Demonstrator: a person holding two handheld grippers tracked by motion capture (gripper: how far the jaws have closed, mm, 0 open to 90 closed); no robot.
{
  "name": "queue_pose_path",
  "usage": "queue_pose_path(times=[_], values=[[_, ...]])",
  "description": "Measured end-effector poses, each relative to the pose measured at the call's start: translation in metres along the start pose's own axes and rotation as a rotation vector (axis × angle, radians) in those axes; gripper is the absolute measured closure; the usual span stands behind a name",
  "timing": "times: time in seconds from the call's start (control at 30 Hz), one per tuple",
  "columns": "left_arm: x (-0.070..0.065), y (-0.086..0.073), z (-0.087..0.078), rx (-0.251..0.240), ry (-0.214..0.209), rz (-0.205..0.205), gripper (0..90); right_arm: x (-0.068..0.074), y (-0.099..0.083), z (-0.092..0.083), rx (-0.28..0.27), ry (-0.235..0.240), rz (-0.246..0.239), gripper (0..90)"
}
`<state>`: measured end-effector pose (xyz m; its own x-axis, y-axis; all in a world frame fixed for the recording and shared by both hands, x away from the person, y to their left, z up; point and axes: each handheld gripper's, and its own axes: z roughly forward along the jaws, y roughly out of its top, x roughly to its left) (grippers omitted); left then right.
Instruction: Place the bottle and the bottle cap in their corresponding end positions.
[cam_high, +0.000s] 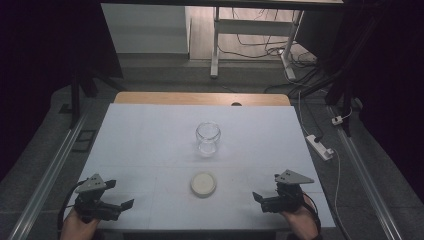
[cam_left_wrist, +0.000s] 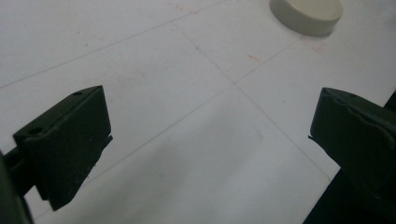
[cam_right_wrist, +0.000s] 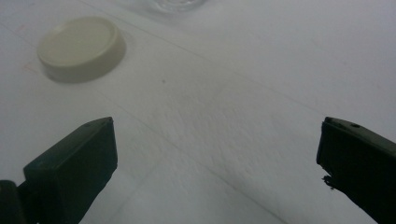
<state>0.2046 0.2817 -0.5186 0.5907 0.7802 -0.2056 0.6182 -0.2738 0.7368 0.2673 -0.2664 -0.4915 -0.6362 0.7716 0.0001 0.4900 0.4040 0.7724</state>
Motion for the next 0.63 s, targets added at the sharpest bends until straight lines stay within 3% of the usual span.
queue_pose_path(times=[0.3,0.47,0.63], values=[[0.002,-0.013,-0.005,0.043,0.049,-0.025,0.0,-0.008,-0.019,-0.017,0.023,-0.039,0.049,0.0],[0.001,-0.016,-0.008,0.060,0.076,-0.045,0.0,-0.008,-0.029,-0.022,0.073,-0.050,0.057,0.0],[0.002,-0.016,-0.008,0.069,0.080,-0.053,0.0,-0.008,-0.031,-0.027,0.079,-0.056,0.063,0.0]])
